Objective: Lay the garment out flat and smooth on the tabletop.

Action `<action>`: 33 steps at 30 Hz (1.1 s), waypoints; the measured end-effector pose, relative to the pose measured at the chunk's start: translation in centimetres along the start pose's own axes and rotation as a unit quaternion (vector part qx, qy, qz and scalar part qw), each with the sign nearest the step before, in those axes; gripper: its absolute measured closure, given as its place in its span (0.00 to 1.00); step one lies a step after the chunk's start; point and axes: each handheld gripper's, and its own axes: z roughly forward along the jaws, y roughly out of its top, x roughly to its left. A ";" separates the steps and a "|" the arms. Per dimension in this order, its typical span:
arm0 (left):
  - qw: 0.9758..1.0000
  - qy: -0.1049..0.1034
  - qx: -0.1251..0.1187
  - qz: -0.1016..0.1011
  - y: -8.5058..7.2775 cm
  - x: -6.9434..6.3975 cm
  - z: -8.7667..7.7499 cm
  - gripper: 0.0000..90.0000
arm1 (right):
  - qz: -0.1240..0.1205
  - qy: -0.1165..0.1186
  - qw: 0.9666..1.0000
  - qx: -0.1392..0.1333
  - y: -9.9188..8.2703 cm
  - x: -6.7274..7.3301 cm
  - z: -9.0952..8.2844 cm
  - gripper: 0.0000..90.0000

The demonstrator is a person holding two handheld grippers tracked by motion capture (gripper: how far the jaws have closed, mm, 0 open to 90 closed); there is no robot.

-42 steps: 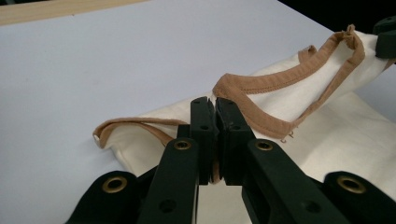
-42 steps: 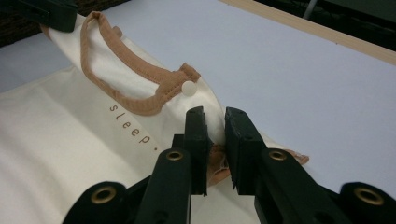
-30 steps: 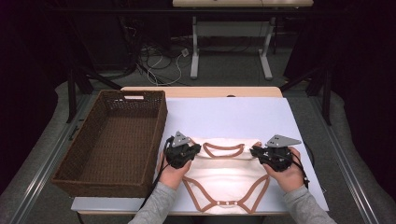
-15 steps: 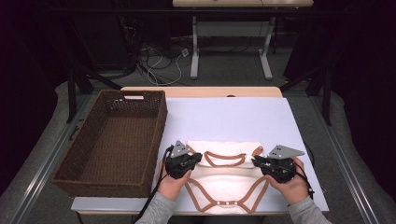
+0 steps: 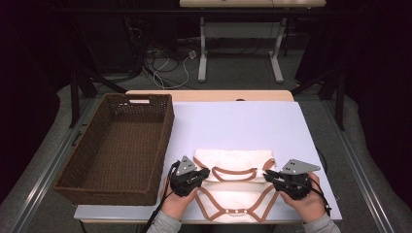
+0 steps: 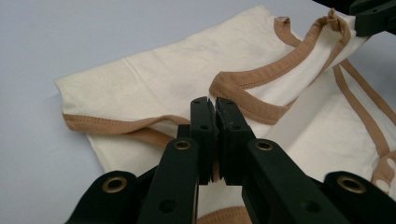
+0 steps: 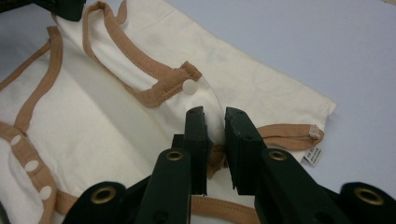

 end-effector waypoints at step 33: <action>1.000 0.014 -0.003 -0.024 -0.8 0.0 0.2 0.51 | 0.002 -0.001 1.000 -0.003 -1.0 -0.4 1.1 0.62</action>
